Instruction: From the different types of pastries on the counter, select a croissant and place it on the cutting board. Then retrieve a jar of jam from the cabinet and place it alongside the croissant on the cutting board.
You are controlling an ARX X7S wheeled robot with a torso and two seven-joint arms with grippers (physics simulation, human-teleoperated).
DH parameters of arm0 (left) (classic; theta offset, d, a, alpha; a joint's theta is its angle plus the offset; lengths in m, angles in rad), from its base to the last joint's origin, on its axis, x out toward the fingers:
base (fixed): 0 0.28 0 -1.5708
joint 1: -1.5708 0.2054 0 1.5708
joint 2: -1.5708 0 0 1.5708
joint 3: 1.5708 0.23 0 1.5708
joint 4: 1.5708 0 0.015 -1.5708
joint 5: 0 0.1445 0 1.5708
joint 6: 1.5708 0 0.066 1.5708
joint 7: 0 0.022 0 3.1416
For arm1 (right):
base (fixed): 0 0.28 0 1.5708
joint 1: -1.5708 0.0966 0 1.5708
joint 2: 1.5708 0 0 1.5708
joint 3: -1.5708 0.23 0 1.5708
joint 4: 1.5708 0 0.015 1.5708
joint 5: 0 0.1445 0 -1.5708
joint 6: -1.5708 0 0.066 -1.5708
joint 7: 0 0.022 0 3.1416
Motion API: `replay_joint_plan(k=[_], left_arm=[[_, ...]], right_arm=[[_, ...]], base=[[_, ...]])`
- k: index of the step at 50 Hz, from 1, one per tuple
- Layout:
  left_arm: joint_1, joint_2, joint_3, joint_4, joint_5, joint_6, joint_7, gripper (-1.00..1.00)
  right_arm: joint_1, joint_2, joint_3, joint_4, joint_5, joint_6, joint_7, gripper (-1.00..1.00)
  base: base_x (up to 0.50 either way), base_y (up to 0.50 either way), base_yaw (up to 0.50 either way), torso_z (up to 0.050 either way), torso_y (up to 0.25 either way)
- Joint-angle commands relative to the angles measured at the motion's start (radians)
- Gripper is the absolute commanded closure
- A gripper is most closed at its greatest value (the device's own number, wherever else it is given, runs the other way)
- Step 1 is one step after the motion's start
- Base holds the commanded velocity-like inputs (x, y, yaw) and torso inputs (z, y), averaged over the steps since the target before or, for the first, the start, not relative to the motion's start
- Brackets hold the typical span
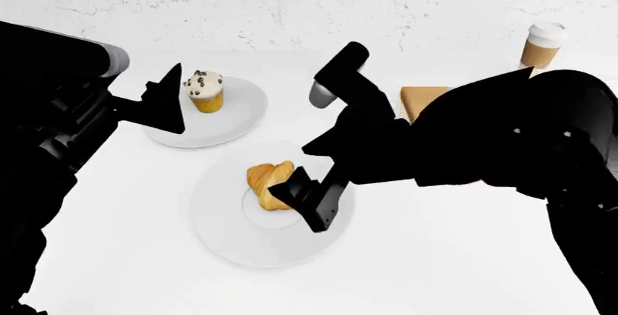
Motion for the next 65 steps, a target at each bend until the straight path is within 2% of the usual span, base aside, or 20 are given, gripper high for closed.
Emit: replay_joint_plan(k=[1, 12, 58, 59, 65], left_arm=[[0.013, 0.004, 0.011, -0.045, 0.007, 0.046, 0.005, -1.00], [0.036, 0.014, 0.029, -0.101, 0.023, 0.125, 0.009, -1.00], [0.044, 0.003, 0.019, -0.115, 0.001, 0.133, 0.009, -1.00], [0.044, 0.003, 0.019, -0.115, 0.001, 0.135, 0.009, -1.00], [0.050, 0.003, 0.020, -0.125, 0.003, 0.150, 0.009, -1.00]], right_arm=[[-0.013, -0.008, -0.027, 0.021, -0.028, -0.025, -0.022, -1.00], [-0.026, -0.019, -0.055, 0.048, -0.058, -0.054, -0.051, -1.00], [-0.047, -0.031, -0.106, 0.045, -0.073, -0.068, -0.050, -1.00], [-0.048, -0.031, -0.107, 0.044, -0.074, -0.069, -0.049, 1.00], [-0.046, -0.026, -0.112, 0.030, -0.079, -0.071, -0.043, 1.00]], base=[[0.00, 0.00, 0.00, 0.000, 0.000], [0.00, 0.00, 0.00, 0.000, 0.000], [0.00, 0.00, 0.00, 0.000, 0.000], [0.00, 0.00, 0.00, 0.000, 0.000], [0.00, 0.00, 0.00, 0.000, 0.000]])
